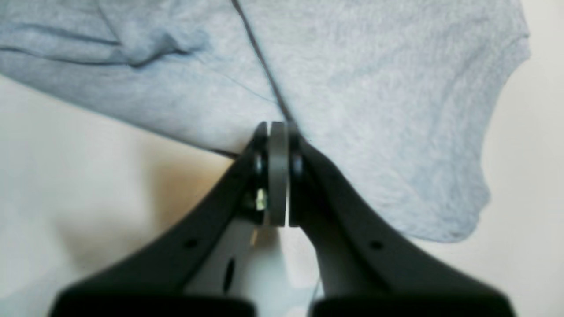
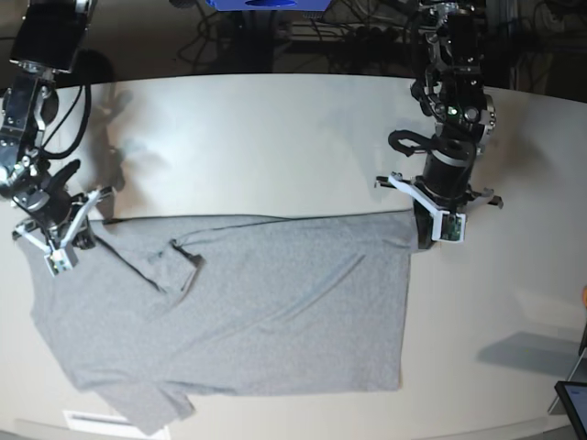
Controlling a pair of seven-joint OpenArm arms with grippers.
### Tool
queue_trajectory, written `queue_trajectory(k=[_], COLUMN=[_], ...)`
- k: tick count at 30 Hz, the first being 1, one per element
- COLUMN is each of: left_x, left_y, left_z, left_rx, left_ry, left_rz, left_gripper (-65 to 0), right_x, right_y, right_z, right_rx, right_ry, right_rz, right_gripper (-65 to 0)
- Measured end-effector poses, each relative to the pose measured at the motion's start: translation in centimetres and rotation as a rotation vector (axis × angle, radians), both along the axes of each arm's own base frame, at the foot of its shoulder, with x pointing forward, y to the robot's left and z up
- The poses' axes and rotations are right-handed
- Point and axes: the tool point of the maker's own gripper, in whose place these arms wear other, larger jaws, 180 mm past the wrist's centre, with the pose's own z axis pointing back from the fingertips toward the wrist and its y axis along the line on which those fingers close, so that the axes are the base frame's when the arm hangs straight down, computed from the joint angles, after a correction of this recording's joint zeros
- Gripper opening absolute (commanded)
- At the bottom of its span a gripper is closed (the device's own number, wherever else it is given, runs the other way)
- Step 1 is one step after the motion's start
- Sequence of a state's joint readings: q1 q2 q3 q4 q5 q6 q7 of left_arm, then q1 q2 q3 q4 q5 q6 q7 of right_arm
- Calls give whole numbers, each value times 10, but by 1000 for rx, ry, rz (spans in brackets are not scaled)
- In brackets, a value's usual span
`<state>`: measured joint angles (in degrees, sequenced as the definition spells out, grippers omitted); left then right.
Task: Fold the T-shirt properly
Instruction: 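Lower the held shoulder edge onto the shirt body, folding it over, then drag the folded edge with both grippers to straighten the shirt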
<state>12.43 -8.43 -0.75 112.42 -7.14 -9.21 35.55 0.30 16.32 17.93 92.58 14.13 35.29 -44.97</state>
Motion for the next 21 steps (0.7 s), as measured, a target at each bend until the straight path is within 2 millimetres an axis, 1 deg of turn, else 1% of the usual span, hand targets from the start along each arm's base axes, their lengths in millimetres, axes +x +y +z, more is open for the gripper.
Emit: queue_trajectory(k=[1, 2, 4, 5, 7, 9, 11, 12, 15, 17, 18, 21], left_x=[4, 10, 18, 21, 27, 31, 33, 34, 39, 42, 41, 38], left_y=[0, 0, 1, 3, 10, 11, 11, 13, 15, 15, 13, 4], left_z=[5, 8, 5, -1, -23, -43, -56, -61, -62, -66, -71, -82], left_rx=[-1, -7, -14, -18, -24, -38, -50, -49, -52, -55, -55, -35], left_ry=[-14, -30, -30, -14, 44, 92, 125, 140, 138, 147, 160, 194], left_rz=[0, -1, 5, 12, 32, 42, 41, 46, 57, 55, 48, 20], left_gripper=[-650, -650, -650, -650, -650, -650, -650, -650, -650, -650, -650, -650], right_x=[3, 8, 15, 18, 24, 25, 26, 26, 27, 24, 23, 23], right_y=[-4, -7, -7, -8, -20, -28, -32, -34, -37, -37, -37, -38], right_z=[-4, -6, -7, -10, -20, -25, -30, -34, -45, -54, -58, -62], right_rx=[2, 9, 42, 63, 60, 65, 76, 80, 113, 133, 145, 169], right_ry=[9, 11, -7, -3, 23, 34, 42, 54, 66, 81, 84, 75], right_rz=[-14, -23, -18, -18, -57, -69, -71, -80, -101, -111, -118, -129], right_gripper=[-630, -646, -650, -650, -650, -650, -650, -650, -650, -650, -650, -650])
